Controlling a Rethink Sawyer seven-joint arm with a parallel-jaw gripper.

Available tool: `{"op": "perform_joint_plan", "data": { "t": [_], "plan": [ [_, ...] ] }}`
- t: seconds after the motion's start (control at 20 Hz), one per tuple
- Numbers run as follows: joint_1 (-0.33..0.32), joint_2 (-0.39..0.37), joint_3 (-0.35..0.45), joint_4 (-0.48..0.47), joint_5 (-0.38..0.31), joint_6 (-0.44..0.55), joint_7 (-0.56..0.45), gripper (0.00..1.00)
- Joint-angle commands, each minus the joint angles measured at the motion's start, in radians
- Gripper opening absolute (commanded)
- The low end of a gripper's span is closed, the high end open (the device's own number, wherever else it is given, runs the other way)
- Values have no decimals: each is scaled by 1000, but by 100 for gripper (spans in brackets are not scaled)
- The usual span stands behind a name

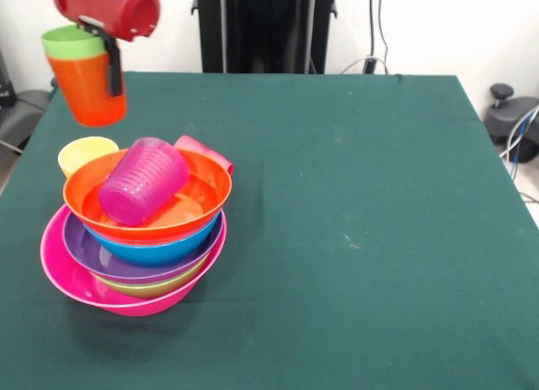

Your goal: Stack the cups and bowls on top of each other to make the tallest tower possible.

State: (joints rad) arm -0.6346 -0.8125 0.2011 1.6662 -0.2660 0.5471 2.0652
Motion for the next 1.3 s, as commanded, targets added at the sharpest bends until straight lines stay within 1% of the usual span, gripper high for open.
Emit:
{"op": "perform_joint_plan", "data": {
  "t": [0.05, 0.4, 0.6, 0.8, 0.9, 1.3],
  "plan": [
    [61, 24, 58, 52, -19, 76, -29, 0],
    [56, 31, 58, 45, -17, 78, -52, 0],
    [28, 34, 72, 46, -17, 81, -84, 0],
    [24, 38, 74, 67, -23, 52, -74, 0],
    [36, 44, 68, 83, -27, 22, -47, 0],
    [108, 43, 27, 118, -32, -30, 48, 0]
  ]
}}
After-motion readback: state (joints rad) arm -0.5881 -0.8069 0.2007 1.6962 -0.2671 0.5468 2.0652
